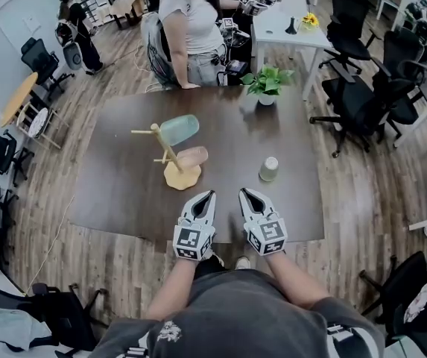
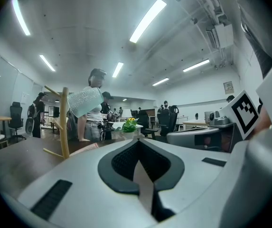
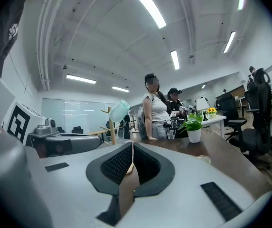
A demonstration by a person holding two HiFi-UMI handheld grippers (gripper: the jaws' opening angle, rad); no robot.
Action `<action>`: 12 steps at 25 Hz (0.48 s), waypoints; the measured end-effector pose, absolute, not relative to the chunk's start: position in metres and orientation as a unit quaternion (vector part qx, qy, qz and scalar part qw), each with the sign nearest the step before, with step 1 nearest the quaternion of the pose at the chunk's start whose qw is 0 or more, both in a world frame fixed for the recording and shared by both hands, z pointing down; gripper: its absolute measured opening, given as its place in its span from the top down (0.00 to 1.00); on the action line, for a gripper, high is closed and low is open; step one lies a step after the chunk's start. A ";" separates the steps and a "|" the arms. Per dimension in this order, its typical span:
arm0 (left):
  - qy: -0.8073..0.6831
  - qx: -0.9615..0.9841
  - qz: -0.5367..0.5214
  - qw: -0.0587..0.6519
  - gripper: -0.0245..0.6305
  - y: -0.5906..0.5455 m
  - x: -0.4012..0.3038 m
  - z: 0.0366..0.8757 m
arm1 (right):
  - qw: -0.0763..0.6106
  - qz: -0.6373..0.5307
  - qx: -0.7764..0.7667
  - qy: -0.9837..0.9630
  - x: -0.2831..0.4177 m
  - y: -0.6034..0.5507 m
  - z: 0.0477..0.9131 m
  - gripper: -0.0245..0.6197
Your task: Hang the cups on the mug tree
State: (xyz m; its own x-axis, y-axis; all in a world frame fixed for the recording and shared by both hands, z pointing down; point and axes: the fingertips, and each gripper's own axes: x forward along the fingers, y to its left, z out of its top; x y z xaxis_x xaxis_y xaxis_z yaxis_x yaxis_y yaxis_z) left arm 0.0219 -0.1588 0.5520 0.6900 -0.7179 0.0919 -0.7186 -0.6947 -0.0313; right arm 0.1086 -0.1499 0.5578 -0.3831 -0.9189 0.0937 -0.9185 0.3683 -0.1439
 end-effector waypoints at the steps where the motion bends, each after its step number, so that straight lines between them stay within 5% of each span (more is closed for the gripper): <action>1: -0.388 0.920 0.049 0.004 0.96 -0.158 0.026 0.554 | 0.000 -0.085 -0.558 0.825 0.114 -0.149 0.559 0.92; 12: -0.326 0.944 0.053 0.009 0.96 -0.166 0.093 0.565 | -0.028 -0.070 -0.620 0.781 0.185 -0.146 0.574 0.92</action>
State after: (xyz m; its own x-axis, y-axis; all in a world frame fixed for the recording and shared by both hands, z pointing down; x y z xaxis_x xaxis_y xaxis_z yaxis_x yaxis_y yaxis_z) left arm 0.0926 -0.1662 0.5649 0.7815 -0.6147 0.1068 -0.6166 -0.7870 -0.0177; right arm 0.1850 -0.1463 0.5740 -0.2291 -0.9645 0.1315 -0.9725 0.2208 -0.0748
